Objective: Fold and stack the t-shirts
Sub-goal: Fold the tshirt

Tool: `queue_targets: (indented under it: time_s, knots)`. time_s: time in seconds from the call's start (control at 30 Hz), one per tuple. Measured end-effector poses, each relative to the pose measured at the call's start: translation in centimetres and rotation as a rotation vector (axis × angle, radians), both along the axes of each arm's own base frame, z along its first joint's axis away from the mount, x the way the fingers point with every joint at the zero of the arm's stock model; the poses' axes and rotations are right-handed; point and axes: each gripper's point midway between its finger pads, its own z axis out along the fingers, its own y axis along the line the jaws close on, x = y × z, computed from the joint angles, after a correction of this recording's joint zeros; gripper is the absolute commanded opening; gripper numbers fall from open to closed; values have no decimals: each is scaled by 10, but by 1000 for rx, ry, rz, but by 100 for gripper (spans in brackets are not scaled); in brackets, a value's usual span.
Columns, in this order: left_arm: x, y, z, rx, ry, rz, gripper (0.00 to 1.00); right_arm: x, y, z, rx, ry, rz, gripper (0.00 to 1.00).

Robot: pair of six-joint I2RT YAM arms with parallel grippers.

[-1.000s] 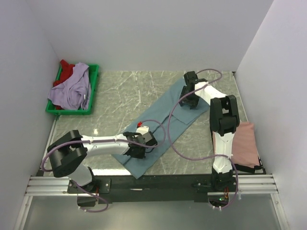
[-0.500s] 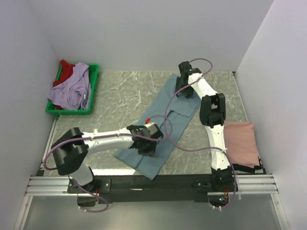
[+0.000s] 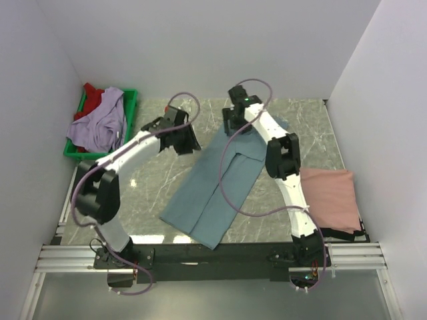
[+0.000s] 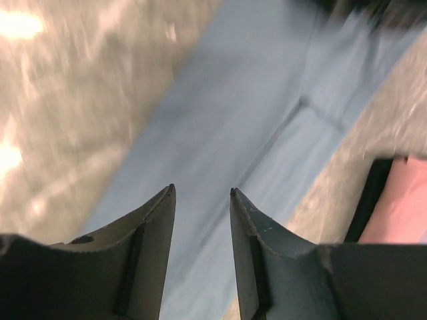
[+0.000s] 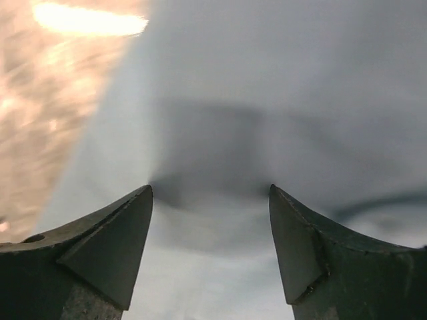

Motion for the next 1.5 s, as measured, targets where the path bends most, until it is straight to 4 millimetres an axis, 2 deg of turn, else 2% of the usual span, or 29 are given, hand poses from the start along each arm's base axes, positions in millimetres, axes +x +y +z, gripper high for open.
queue_targets:
  time_s: [0.13,0.23,0.4,0.5,0.63,0.67,0.73,0.87,0.97,1.07,1.13,1.2,1.4,1.5]
  knots:
    - [42,15,-11,-6,0,21,47,-11,35,-7,-26,-7,120,77]
    - [67,26,-27,5,7,6,50,-14,50,-8,-30,-24,155,77]
    - [122,29,-57,-4,-15,-53,54,-11,48,-5,-8,-56,134,79]
    - [147,29,-75,-41,-20,-83,56,-9,52,1,30,-72,143,79]
    - [179,23,-80,-95,-59,-142,62,2,54,19,61,-123,96,79]
    - [184,21,-78,-109,-66,-158,62,4,50,26,66,-145,62,79]
    - [196,13,-70,-136,-105,-201,62,-5,42,38,85,-154,-2,79]
    - [210,-5,-55,-193,-159,-274,62,-20,6,76,118,-190,-154,78]
    - [208,-14,-63,-224,-149,-305,60,-18,-27,105,147,-249,-273,75]
    - [202,-21,-82,-242,-107,-319,59,-20,-53,114,171,-271,-360,72]
    - [198,-29,-92,-274,-76,-333,59,-26,-71,107,179,-259,-414,71]
    - [199,-37,-88,-291,-82,-344,59,-36,-85,88,176,-220,-460,70]
    - [193,-61,-92,-304,-69,-360,54,-73,-110,28,160,-73,-540,68]
    - [191,-70,-94,-300,-62,-353,47,-80,-115,17,159,-44,-559,66]
